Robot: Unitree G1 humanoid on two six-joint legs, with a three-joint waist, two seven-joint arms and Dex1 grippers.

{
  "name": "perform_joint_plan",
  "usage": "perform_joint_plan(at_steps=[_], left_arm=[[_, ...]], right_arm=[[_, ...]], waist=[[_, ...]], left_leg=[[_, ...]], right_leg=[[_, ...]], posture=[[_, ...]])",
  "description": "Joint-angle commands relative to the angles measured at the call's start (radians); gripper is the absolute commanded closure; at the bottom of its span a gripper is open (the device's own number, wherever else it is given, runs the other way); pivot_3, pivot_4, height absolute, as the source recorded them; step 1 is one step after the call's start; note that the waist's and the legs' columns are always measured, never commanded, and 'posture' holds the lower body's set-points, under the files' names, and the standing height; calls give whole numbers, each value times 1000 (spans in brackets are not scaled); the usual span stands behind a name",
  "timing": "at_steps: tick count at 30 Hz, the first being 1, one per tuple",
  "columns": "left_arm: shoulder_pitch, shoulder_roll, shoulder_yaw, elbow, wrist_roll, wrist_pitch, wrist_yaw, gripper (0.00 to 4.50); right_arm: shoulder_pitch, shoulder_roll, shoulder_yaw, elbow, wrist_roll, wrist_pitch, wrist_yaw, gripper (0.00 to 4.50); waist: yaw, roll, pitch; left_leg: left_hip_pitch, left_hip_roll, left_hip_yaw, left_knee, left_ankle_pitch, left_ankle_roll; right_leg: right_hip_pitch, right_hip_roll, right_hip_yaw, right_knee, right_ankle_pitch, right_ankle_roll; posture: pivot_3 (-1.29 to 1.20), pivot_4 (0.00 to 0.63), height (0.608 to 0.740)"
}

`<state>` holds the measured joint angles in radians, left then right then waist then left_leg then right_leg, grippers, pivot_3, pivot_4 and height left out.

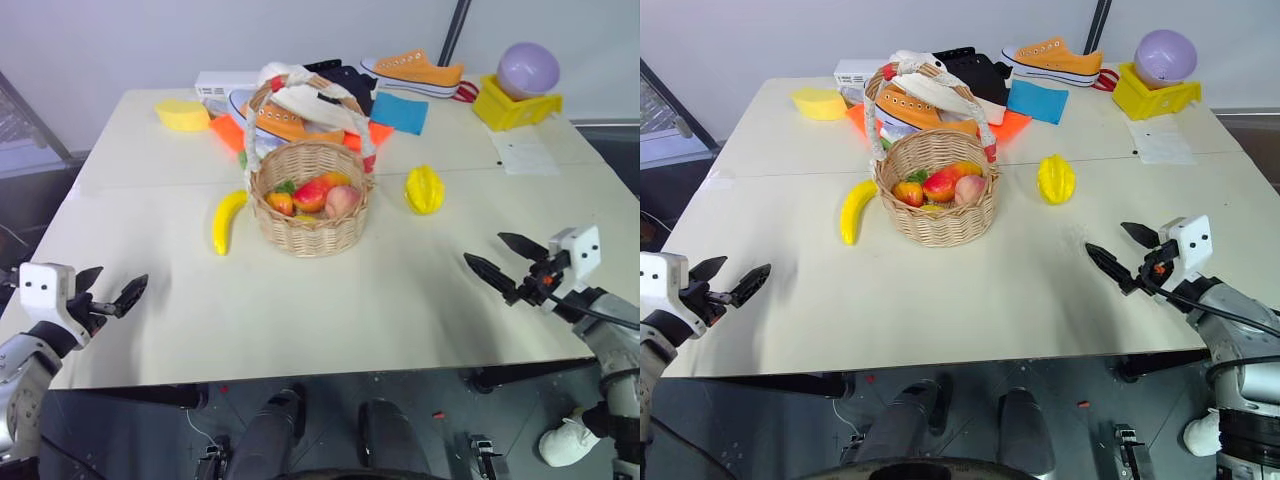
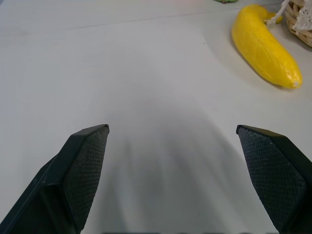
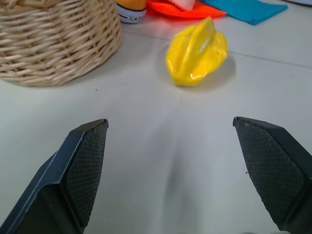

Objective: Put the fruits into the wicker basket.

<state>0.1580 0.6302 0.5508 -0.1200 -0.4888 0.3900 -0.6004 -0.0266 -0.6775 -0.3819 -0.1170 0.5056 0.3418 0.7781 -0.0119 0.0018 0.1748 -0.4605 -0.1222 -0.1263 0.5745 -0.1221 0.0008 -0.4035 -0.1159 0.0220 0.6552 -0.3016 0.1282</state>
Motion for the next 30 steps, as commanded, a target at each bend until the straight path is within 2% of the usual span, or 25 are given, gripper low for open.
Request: perform_joint_plan(at_steps=[1,6,11,16,23,30], left_arm=[[11,9,17,-25,3,5,10,0],[-43,-2,-12,-42,1,36,56,0],[-171,5,-81,-80,-10,132,118,0],[-334,8,-214,-126,35,259,199,0],[-656,-25,-370,21,125,517,339,0],[-807,-56,-490,134,182,650,343,0]], right_arm=[[-28,8,3,-22,5,-8,-11,198],[-38,16,25,-44,14,-3,-16,198],[-48,29,82,-137,28,31,-23,198],[-111,23,163,-291,97,135,-22,198],[-231,28,372,-492,94,282,-66,198],[-322,63,448,-513,74,324,-116,198]], waist=[[0,0,0],[3,0,0],[3,0,0],[1,0,0],[2,-2,1],[2,-4,2]], left_leg=[[0,0,0,0,0,0],[0,0,0,0,0,0],[0,0,0,0,0,0],[0,0,0,0,0,0],[-1,0,-2,1,0,0],[-1,-1,-2,1,1,0]], right_leg=[[0,0,0,0,0,0],[0,0,0,-1,0,0],[0,0,-1,-1,0,0],[0,1,-1,-1,1,1],[0,2,-3,-1,1,3],[0,3,-3,0,3,6]], posture=[[0,150,740],[0,150,740],[0,150,740],[0,150,740],[0,150,740],[0,150,740]])
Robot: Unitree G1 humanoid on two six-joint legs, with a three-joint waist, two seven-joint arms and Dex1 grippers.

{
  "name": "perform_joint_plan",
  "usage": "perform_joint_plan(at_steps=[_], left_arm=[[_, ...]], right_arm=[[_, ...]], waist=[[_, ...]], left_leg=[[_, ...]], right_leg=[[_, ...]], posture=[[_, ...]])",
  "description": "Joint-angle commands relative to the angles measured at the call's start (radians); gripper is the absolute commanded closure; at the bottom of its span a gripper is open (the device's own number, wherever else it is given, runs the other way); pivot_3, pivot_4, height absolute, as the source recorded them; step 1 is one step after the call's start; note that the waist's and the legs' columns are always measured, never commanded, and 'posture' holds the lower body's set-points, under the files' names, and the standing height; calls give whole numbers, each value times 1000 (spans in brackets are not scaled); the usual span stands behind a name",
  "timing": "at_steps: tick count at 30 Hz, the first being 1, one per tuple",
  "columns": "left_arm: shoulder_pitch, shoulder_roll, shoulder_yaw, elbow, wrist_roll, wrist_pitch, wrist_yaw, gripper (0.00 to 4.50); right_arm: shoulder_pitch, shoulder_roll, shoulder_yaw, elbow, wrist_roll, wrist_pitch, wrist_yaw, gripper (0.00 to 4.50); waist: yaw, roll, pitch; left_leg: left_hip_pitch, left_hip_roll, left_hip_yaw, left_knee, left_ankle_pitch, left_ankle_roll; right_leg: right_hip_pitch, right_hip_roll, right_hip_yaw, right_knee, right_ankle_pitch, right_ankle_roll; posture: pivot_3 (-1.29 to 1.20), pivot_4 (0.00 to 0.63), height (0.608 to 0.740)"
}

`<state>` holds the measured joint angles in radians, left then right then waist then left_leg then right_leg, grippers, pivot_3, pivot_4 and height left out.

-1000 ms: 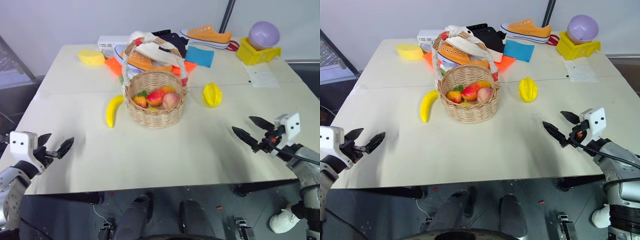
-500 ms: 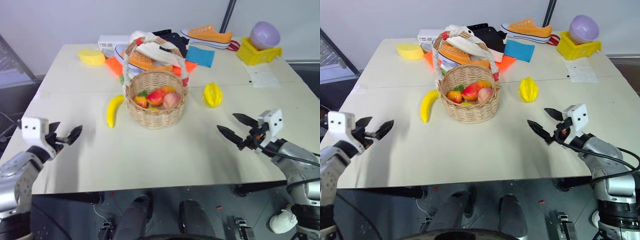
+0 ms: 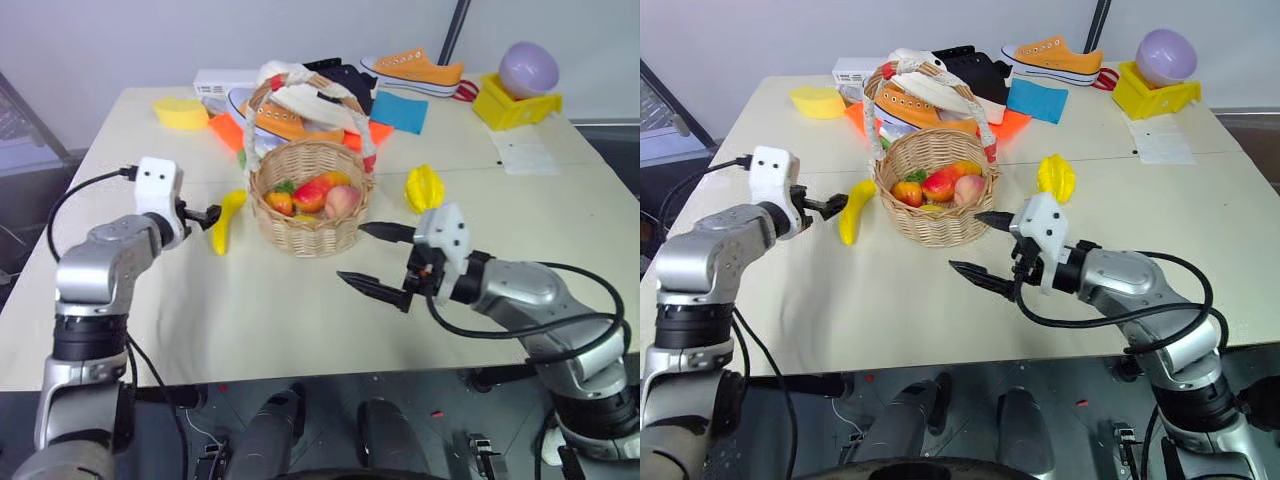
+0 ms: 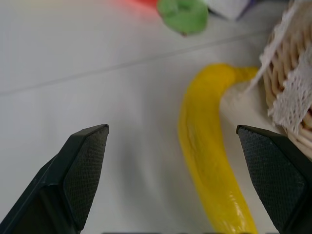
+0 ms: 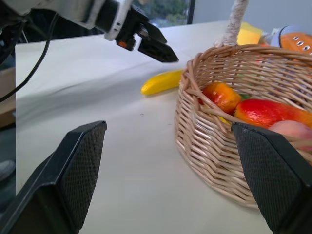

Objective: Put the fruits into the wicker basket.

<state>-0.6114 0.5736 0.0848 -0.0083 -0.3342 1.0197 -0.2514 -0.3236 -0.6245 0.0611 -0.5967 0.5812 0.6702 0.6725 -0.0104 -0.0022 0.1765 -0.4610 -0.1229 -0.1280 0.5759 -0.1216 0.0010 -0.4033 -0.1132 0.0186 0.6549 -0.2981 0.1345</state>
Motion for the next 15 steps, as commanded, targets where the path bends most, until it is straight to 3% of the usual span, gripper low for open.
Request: perform_joint_plan(at_steps=[1,10,13,15], left_arm=[[-48,-3,-32,47,35,24,-6,0],[-106,-58,-40,204,65,22,-10,0],[-112,-70,-24,228,74,-4,-1,841],[-113,-70,-20,231,81,-11,2,1756]], right_arm=[[-29,13,10,-32,-7,-7,-11,198],[-36,36,36,-9,-60,-52,-11,198],[-35,40,40,-3,-77,-63,-10,0],[-34,45,39,-1,-81,-67,-10,0]], waist=[[0,-1,0],[0,-2,0],[0,-2,0],[-1,-2,0]], left_leg=[[0,0,0,0,0,0],[0,0,0,1,0,0],[0,0,0,1,0,0],[0,0,0,1,0,0]], right_leg=[[0,0,0,0,0,0],[0,0,0,0,1,1],[0,0,0,0,1,1],[0,0,0,0,1,2]], posture=[[0,150,740],[0,150,740],[0,150,740],[0,150,740]])
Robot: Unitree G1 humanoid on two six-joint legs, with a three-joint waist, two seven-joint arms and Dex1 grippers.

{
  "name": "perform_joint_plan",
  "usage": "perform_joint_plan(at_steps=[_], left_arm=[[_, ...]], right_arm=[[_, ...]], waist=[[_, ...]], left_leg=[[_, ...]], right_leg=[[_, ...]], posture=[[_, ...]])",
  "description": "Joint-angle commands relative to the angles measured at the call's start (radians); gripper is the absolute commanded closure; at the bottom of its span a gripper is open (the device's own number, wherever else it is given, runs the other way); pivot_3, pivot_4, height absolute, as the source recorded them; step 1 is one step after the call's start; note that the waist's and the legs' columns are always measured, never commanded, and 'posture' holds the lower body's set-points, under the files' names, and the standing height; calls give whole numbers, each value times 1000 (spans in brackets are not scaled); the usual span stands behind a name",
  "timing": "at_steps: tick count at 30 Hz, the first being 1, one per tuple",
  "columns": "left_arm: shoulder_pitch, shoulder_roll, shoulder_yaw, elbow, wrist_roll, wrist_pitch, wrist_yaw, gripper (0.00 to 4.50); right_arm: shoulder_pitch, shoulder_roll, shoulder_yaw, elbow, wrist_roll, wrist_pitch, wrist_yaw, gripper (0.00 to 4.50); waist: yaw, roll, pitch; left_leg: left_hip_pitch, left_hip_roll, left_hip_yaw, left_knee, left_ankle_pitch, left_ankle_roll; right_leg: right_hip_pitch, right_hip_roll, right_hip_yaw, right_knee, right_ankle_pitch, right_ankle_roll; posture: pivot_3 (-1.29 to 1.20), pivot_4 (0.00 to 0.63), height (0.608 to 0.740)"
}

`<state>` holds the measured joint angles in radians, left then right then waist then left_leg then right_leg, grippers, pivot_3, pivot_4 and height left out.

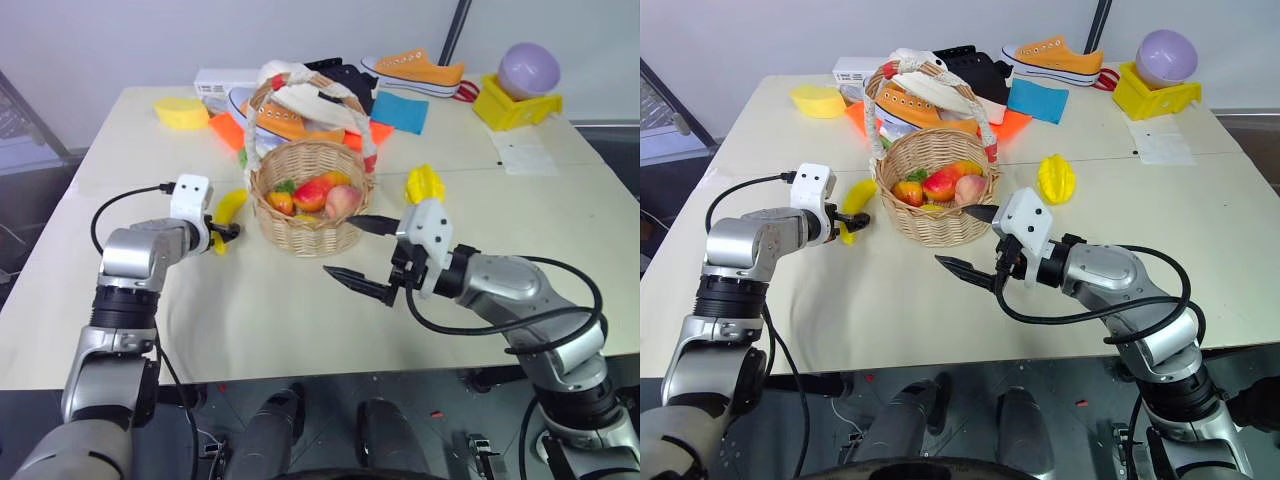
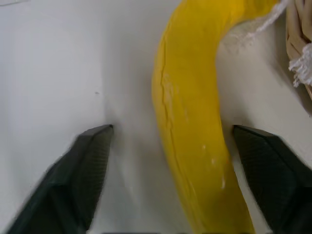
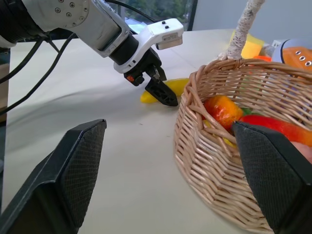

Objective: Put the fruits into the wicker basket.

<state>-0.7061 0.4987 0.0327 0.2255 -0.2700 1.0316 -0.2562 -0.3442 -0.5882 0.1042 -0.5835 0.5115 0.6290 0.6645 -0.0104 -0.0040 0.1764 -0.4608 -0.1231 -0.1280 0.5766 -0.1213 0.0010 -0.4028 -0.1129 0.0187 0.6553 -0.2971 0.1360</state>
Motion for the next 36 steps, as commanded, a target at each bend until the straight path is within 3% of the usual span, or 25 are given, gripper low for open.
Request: perform_joint_plan(at_steps=[1,4,5,11,14,17,20,22,27,31,36], left_arm=[[-17,6,35,-2,19,-22,8,2324],[-11,12,43,4,36,-15,27,3800],[-10,13,55,8,44,-18,39,3914],[88,89,197,-71,71,-120,91,3914],[237,140,379,-252,-88,-218,-105,3914],[400,235,400,-455,-206,-247,-352,3914],[431,257,411,-589,-374,-153,-440,3914],[367,233,377,-621,-425,-94,-399,3914],[128,164,57,-595,-272,-70,-275,3914],[-120,-1,-74,-387,-184,-21,-153,3914],[-194,-9,-161,-270,-99,-60,-187,3914]], right_arm=[[-13,10,-5,-13,-13,-28,-2,0],[-11,13,-4,-8,-22,-32,1,0],[-11,13,-3,-6,-25,-34,3,0],[-7,3,-14,-10,-33,-34,15,0],[-6,-17,-45,-4,-28,-34,28,0],[-9,-44,-73,22,-26,-44,51,0],[-20,-67,-97,66,-35,-61,76,0],[-29,-79,-106,98,-44,-77,89,0],[-53,-100,-126,171,-68,-102,99,0],[-46,-110,-166,204,-87,-91,65,0],[-38,-95,-213,240,-135,-88,-22,0]], waist=[[-1,0,0],[-1,0,0],[-1,0,0],[-10,-1,-1],[-10,-1,0],[-2,-2,-1],[19,-1,-1],[26,-2,-1],[24,-3,-2],[24,-3,-1],[-5,-3,-1]], left_leg=[[0,0,0,0,0,0],[0,0,0,0,0,0],[0,0,0,0,0,0],[0,0,0,0,0,0],[0,0,1,-1,0,0],[0,0,0,-1,0,-1],[1,0,1,-1,0,-1],[1,0,0,-1,-1,0],[1,0,1,0,0,0],[1,0,0,1,1,1],[1,0,1,-2,2,2]], right_leg=[[0,0,0,0,0,0],[0,0,0,1,1,1],[0,0,0,1,1,1],[-1,0,1,2,1,2],[-1,0,3,5,1,2],[-4,0,2,4,1,1],[1,-2,1,-1,0,-5],[4,-2,0,-5,0,-6],[5,-2,-1,-6,1,-5],[7,0,-1,-4,3,-1],[4,1,1,-3,4,2]], posture=[[0,150,740],[0,150,740],[0,150,740],[0,150,740],[0,150,740],[0,150,740],[0,150,740],[0,150,740],[0,150,740],[0,150,740],[0,150,740]])
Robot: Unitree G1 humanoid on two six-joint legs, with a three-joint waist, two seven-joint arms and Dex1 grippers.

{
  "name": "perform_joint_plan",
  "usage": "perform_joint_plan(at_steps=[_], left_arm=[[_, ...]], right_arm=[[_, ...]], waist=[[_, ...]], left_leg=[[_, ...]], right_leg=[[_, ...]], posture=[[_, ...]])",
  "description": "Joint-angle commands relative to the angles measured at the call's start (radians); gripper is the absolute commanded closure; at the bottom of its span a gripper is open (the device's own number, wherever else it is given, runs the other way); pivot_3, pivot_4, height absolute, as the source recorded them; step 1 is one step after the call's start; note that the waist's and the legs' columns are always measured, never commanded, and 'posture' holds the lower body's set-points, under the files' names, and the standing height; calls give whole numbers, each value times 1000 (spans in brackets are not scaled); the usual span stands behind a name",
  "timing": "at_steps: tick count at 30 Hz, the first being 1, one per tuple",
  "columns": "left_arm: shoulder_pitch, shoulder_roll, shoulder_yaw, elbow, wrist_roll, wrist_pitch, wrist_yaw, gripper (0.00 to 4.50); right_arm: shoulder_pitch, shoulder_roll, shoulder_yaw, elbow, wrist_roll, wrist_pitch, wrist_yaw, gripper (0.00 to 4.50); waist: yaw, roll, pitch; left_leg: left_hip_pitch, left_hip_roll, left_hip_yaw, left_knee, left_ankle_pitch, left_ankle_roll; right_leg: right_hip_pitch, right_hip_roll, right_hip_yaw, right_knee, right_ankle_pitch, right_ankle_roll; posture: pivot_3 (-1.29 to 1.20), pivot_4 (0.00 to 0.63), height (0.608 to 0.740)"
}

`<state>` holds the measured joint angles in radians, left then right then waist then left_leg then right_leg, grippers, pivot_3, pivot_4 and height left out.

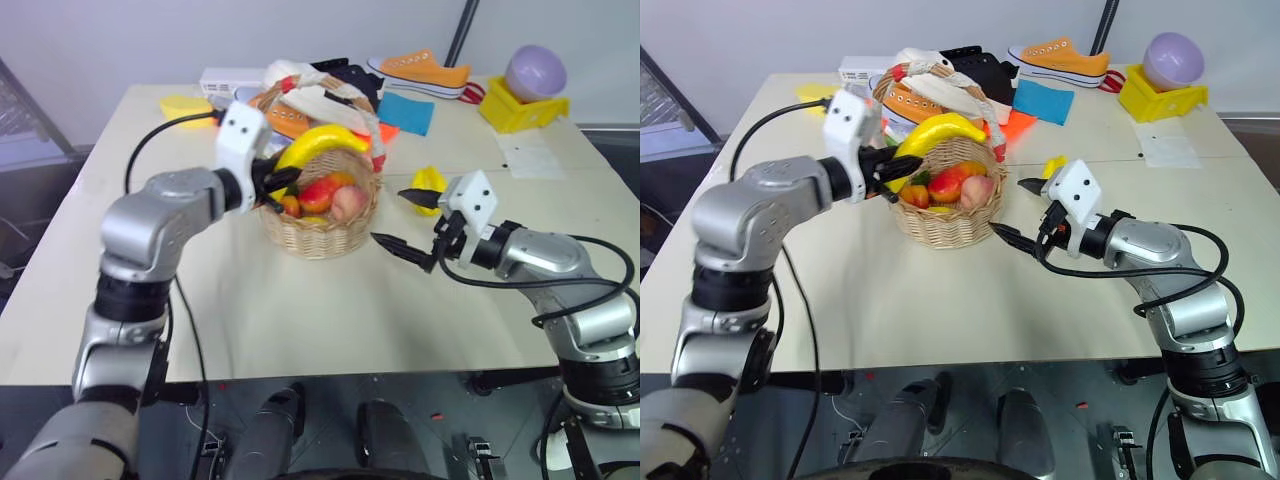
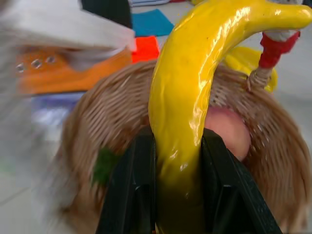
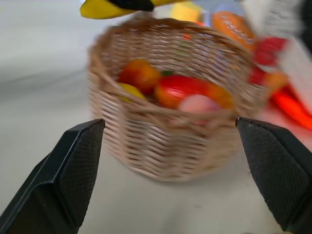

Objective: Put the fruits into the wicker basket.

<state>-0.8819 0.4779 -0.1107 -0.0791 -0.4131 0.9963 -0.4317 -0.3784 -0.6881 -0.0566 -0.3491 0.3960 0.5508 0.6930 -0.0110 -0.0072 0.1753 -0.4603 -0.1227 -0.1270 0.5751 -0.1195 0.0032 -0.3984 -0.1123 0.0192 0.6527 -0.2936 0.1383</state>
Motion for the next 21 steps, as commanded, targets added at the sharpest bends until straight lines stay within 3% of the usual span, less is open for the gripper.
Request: perform_joint_plan(at_steps=[1,7,8,12,18,21], left_arm=[[-21,8,-18,46,49,-32,-18,3914],[-14,7,-23,77,104,-91,-31,813],[-10,9,-17,75,108,-103,-35,509],[25,8,21,41,98,-173,-70,509],[190,41,62,-140,19,-370,-260,509],[259,33,93,-221,-75,-334,-308,509]], right_arm=[[-6,14,-60,18,-26,-6,-72,0],[-45,80,-79,156,-63,-7,-174,0],[-61,92,-73,187,-72,-14,-186,0],[-155,150,-50,373,-143,-75,-257,0],[-311,226,-89,671,-159,-147,-320,0],[-363,245,-99,782,-153,-173,-317,0]], waist=[[-5,0,0],[-1,0,0],[-2,0,0],[-4,0,0],[-7,1,0],[-6,1,1]], left_leg=[[0,0,0,0,0,0],[0,-1,-1,3,0,0],[0,-1,-1,3,0,0],[0,-1,-1,3,1,0],[0,0,-1,1,2,-2],[0,0,0,1,2,-2]], right_leg=[[0,0,0,0,0,0],[1,1,0,2,0,-1],[1,1,0,2,0,-1],[1,1,0,2,1,0],[0,3,1,3,1,0],[0,3,1,3,1,0]], posture=[[0,150,740],[0,150,740],[0,150,740],[0,150,740],[0,150,740],[0,150,740]])
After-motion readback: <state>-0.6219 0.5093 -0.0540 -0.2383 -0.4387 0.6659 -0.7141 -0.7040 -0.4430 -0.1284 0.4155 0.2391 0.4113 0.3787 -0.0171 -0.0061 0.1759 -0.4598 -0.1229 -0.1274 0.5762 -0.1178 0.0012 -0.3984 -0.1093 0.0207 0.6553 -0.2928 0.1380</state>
